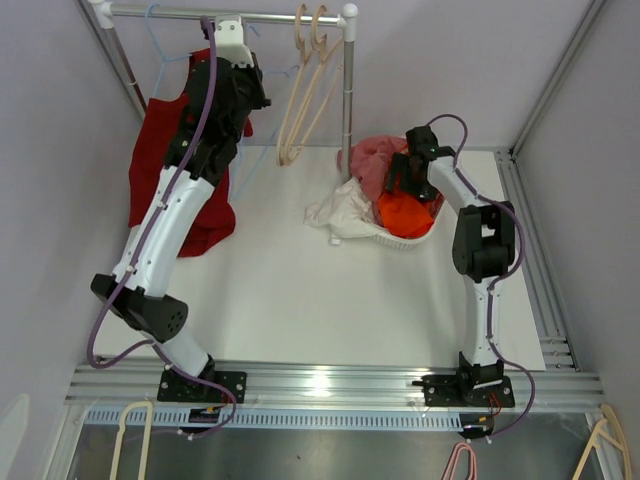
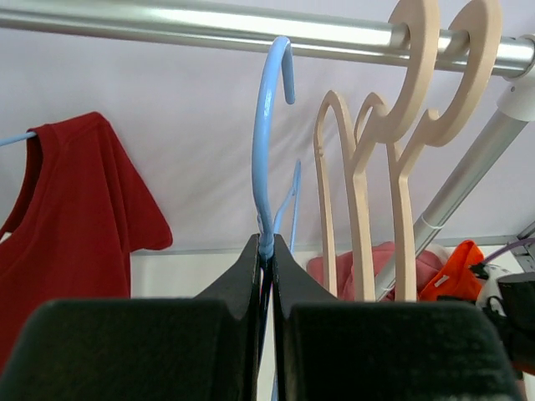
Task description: Remove the t-shirt from the hanger
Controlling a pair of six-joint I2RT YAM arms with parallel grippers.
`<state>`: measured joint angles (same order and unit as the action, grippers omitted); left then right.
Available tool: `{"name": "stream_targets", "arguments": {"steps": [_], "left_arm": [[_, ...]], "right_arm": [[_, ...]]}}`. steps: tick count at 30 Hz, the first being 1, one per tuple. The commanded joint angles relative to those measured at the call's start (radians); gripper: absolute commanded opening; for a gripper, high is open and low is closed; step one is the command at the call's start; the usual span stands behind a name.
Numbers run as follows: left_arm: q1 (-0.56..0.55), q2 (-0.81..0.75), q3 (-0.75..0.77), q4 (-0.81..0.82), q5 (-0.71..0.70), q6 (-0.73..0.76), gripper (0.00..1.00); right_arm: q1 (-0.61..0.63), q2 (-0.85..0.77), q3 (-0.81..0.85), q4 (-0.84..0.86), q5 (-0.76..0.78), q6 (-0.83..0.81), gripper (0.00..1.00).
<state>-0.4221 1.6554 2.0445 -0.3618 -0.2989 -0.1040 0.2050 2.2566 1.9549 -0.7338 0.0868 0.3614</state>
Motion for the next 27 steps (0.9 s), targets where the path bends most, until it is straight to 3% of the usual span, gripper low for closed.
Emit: {"name": "stream_targets", "arguments": {"steps": [1, 11, 27], "left_arm": [[0.006, 0.023, 0.089, 0.08, 0.026, 0.039, 0.01], [0.006, 0.119, 0.229, 0.072, 0.03, 0.089, 0.01], [0.006, 0.273, 0.279, 0.216, 0.043, 0.136, 0.01]], "right_arm": [[-0.006, -0.163, 0.001, -0.061, 0.086, -0.027, 1.0], [0.0, -0.39, -0.004, -0.079, 0.093, -0.047, 1.0], [0.037, -0.698, -0.146, 0.053, 0.039, -0.094, 1.0]]}}
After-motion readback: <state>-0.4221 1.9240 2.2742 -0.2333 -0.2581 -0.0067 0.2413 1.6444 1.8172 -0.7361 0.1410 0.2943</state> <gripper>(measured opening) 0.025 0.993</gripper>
